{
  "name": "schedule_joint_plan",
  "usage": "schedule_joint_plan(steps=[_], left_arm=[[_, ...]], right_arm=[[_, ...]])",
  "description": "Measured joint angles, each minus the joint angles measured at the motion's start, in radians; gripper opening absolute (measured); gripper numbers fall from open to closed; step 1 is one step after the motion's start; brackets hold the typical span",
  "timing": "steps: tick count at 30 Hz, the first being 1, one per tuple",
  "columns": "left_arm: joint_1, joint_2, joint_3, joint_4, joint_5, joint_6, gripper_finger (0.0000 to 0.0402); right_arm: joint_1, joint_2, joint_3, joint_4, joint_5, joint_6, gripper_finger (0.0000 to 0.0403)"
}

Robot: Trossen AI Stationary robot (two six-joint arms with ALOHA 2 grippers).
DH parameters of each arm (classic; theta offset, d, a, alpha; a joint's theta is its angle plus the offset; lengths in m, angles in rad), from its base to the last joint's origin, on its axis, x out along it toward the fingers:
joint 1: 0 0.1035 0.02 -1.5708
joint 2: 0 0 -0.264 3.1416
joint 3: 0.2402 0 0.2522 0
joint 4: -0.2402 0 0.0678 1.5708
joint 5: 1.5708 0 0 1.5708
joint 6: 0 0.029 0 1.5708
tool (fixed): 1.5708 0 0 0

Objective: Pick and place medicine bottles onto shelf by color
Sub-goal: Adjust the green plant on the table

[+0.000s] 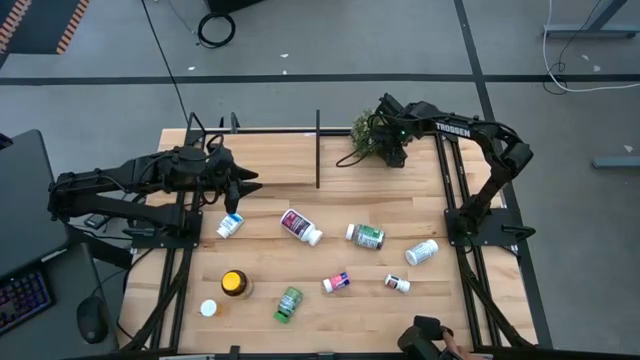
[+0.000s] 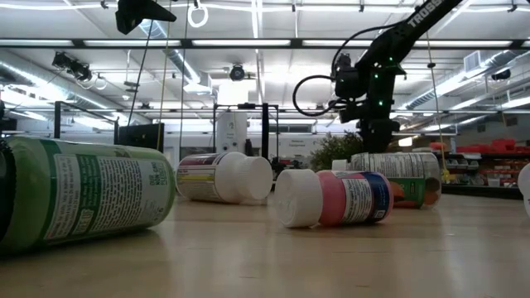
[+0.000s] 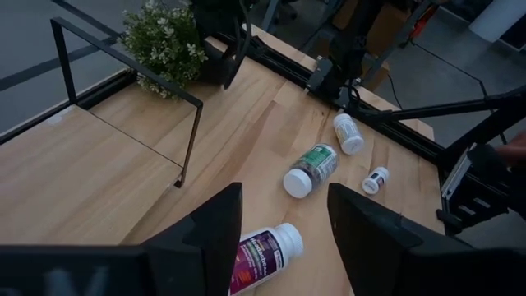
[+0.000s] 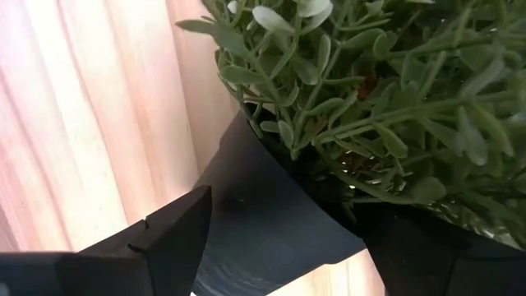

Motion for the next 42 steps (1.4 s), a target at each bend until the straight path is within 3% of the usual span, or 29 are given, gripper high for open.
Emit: schedule_joint_plan(steps=[9, 23, 30, 37, 42], left_arm=[[0.000, 0.000, 0.000, 0.000, 0.000, 0.000, 0.0188], [0.000, 0.000, 0.000, 0.000, 0.000, 0.001, 0.0184], [0.000, 0.000, 0.000, 0.000, 0.000, 0.000, 0.0183], [0.000, 0.000, 0.000, 0.000, 0.000, 0.000, 0.0183], [0.000, 0.000, 0.000, 0.000, 0.000, 0.000, 0.0180]], right_arm=[[-0.007, 0.000, -0.005, -0.001, 0.000, 0.000, 0.0296], [-0.028, 0.000, -0.005, -0.036, -0.001, 0.000, 0.0249], [-0.031, 0.000, -0.005, -0.068, 0.027, -0.002, 0.0168], [-0.032, 0.000, -0.005, -0.125, 0.054, -0.037, 0.0025], [-0.045, 0.000, 0.003, -0.213, 0.089, -0.050, 0.0010]])
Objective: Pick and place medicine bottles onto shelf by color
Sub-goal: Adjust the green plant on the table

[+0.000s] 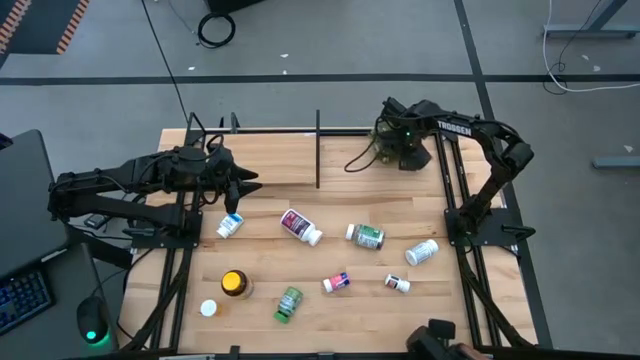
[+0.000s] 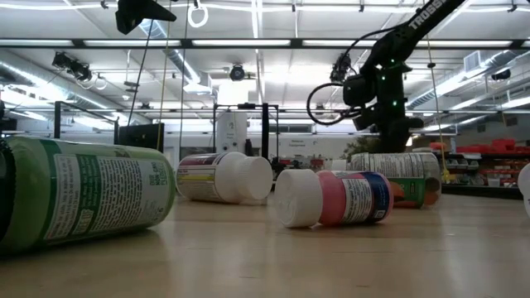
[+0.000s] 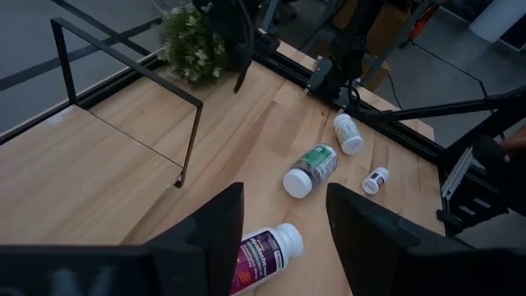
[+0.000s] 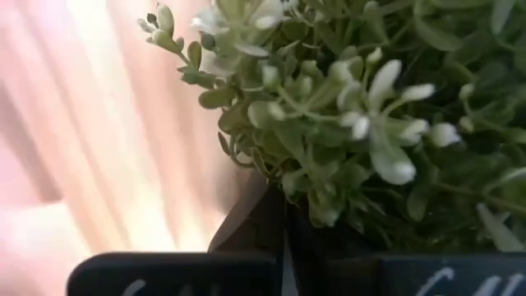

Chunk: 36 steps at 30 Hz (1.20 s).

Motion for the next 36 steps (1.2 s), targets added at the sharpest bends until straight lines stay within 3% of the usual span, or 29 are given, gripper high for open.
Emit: schedule_joint_plan(steps=[10, 18, 23, 27, 32, 36], left_arm=[[0.001, 0.000, 0.000, 0.000, 0.000, 0.000, 0.0177], [0.001, 0.000, 0.000, 0.000, 0.000, 0.000, 0.0172], [0.001, 0.000, 0.000, 0.000, 0.000, 0.000, 0.0173], [0.001, 0.000, 0.000, 0.001, -0.001, 0.000, 0.0172], [0.001, 0.000, 0.000, 0.001, -0.009, -0.021, 0.0172], [0.001, 0.000, 0.000, 0.001, -0.025, -0.060, 0.0173]], right_arm=[[-0.015, -0.048, 0.087, -0.012, 0.013, 0.037, 0.0003], [-0.038, -0.236, 0.060, 0.180, 0.008, 0.355, 0.0002], [-0.021, -0.388, -0.083, 0.318, 0.026, 0.496, 0.0002], [0.022, -0.517, -0.275, 0.458, 0.069, 0.605, 0.0002], [0.099, -0.619, -0.527, 0.641, 0.195, 0.651, 0.0002], [0.131, -0.649, -0.637, 0.765, 0.303, 0.651, 0.0002]])
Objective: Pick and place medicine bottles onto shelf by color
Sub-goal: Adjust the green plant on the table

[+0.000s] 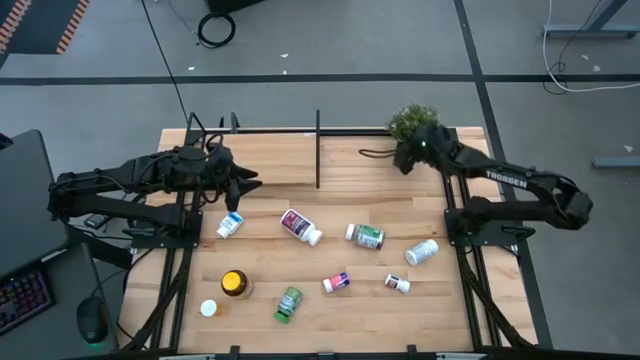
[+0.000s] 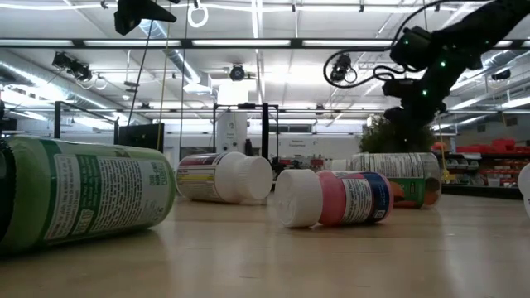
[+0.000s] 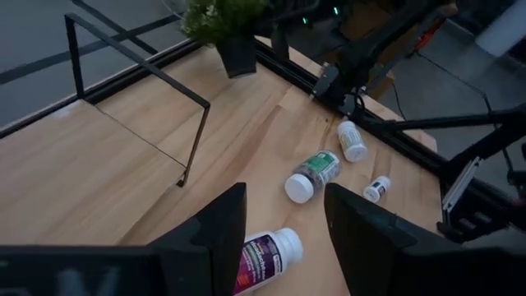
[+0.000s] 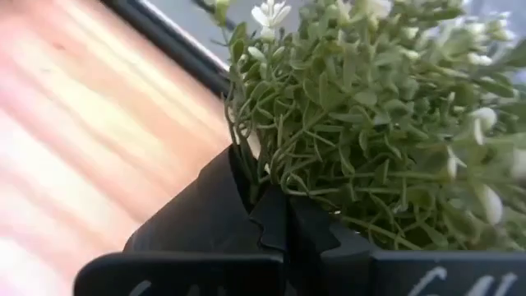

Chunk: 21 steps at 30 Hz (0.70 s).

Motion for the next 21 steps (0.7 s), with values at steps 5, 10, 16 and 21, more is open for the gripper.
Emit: schedule_joint_plan(steps=[5, 10, 16, 21], left_arm=[[0.000, 0.000, 0.000, 0.000, -0.007, -0.043, 0.0174], [0.000, 0.000, 0.000, 0.000, -0.060, -0.068, 0.0174], [0.000, 0.000, 0.000, 0.000, -0.088, -0.073, 0.0174], [0.000, 0.000, 0.000, 0.000, -0.088, -0.084, 0.0174]], right_arm=[[-0.006, -0.008, -0.010, 0.115, 0.122, -0.162, 0.0002], [-0.006, -0.008, -0.006, 0.115, 0.137, -0.169, 0.0002], [0.047, 0.036, -0.109, 0.159, 0.149, -0.059, 0.0002], [0.110, 0.051, -0.180, 0.249, 0.232, 0.005, 0.0002]])
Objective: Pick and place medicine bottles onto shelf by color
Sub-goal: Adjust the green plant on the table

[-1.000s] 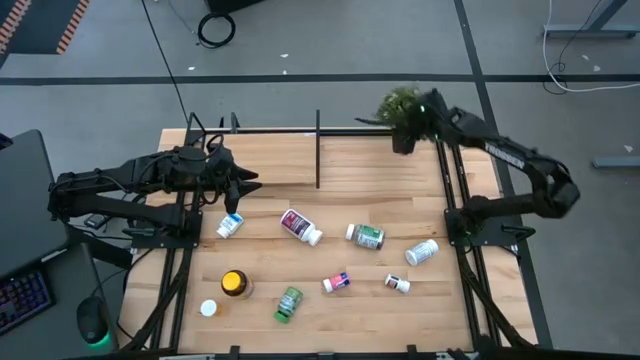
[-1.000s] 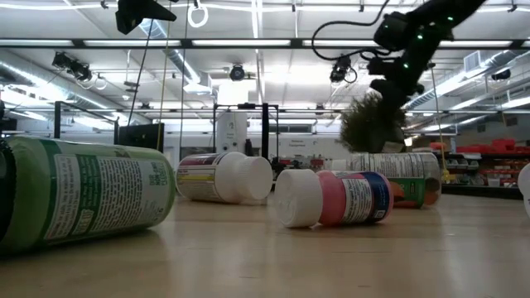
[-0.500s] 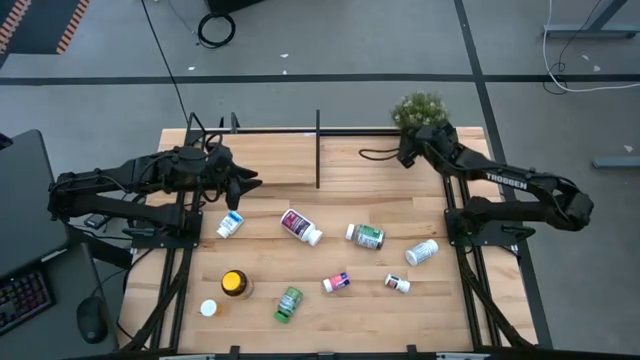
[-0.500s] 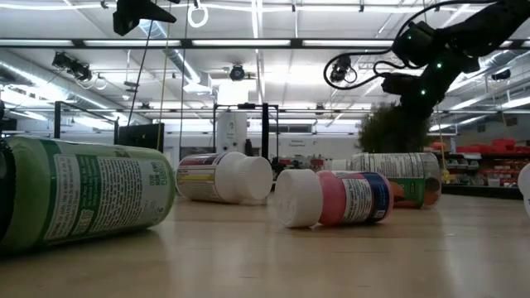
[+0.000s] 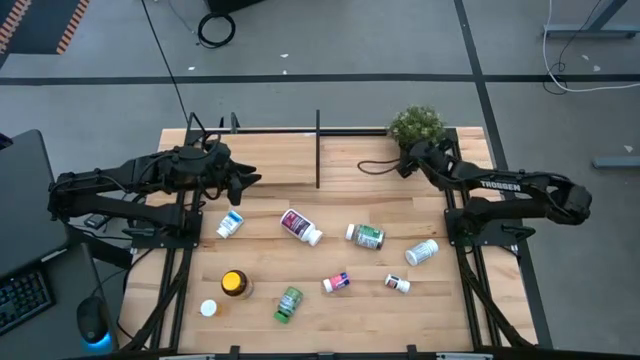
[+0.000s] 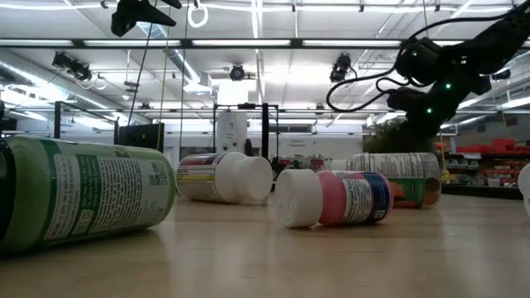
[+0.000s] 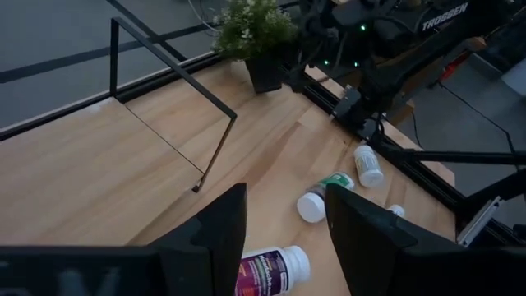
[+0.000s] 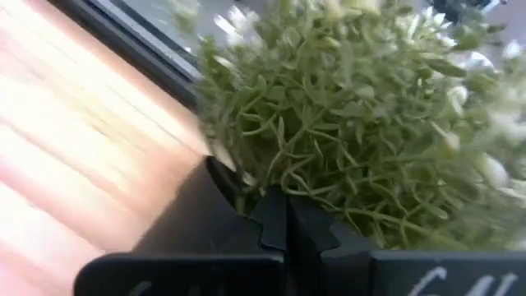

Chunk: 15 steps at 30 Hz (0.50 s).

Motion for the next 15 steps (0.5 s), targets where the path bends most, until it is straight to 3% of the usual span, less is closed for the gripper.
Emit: schedule_joint_plan(steps=[9, 15], left_arm=[[0.000, 0.000, 0.000, 0.000, -0.029, -0.017, 0.0174], [0.000, 0.000, 0.000, 0.001, -0.045, -0.022, 0.0174]], right_arm=[[0.197, 0.016, 0.009, -0.061, 0.029, 0.044, 0.0002], [0.287, 0.087, -0.018, -0.189, 0.076, 0.333, 0.0002]])
